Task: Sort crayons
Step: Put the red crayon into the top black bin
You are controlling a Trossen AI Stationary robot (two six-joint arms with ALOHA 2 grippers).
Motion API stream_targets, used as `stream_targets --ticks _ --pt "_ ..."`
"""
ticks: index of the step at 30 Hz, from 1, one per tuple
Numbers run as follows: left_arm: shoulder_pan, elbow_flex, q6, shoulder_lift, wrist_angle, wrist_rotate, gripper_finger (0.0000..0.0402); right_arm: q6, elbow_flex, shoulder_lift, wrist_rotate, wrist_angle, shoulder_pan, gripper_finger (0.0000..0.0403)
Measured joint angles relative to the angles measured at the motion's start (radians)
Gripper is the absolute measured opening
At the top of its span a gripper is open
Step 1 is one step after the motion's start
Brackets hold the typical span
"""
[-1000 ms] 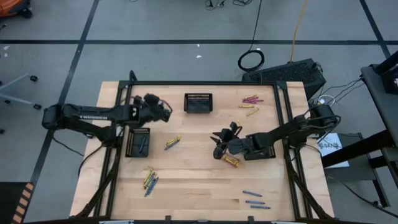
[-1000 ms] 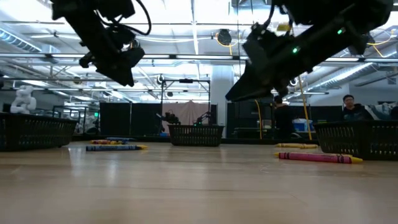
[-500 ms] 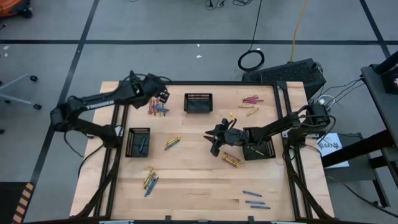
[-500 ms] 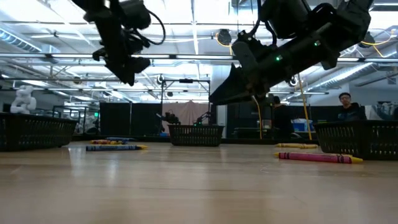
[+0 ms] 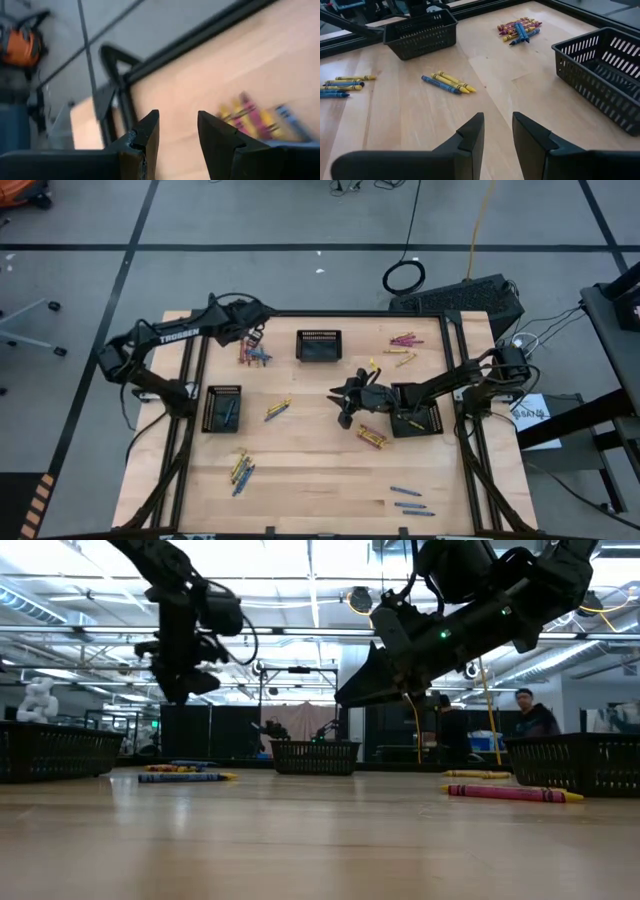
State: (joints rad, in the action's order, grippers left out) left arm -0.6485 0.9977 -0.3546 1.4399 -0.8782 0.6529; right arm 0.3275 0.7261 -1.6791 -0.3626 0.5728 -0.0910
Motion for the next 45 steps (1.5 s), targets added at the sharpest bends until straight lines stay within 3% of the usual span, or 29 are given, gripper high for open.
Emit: stream_targets --ticks 6,13,19,23,28,35,45 --pt "-0.111 0.0 0.071 -0.001 0.054 -0.025 0.0127 0.0 0.0 0.0 0.0 0.0 0.0 0.0086" --pt "-0.305 0.0 0.197 0.035 0.21 -0.291 0.0131 -0.007 0.0 0.0 0.0 0.0 0.0 0.0086" --pt "-0.373 0.0 0.204 0.09 0.238 -0.424 0.0154 -0.008 0.0 0.0 0.0 0.015 0.0 0.0086" --pt "-0.366 0.0 0.177 0.149 0.208 -0.503 0.0157 -0.008 0.0 0.0 0.0 0.031 0.0 0.0086" --pt "-0.31 -0.001 0.149 0.205 0.226 -0.519 0.0157 -0.008 0.0 0.0 0.0 0.045 -0.001 0.0086" --pt "-0.187 -0.001 0.086 0.212 0.238 -0.454 0.0157 -0.007 0.0 0.0 0.001 0.045 -0.002 0.0086" --pt "-0.139 -0.019 0.018 0.212 0.259 -0.418 0.0157 -0.007 0.0 0.0 0.002 0.045 -0.003 0.0086"
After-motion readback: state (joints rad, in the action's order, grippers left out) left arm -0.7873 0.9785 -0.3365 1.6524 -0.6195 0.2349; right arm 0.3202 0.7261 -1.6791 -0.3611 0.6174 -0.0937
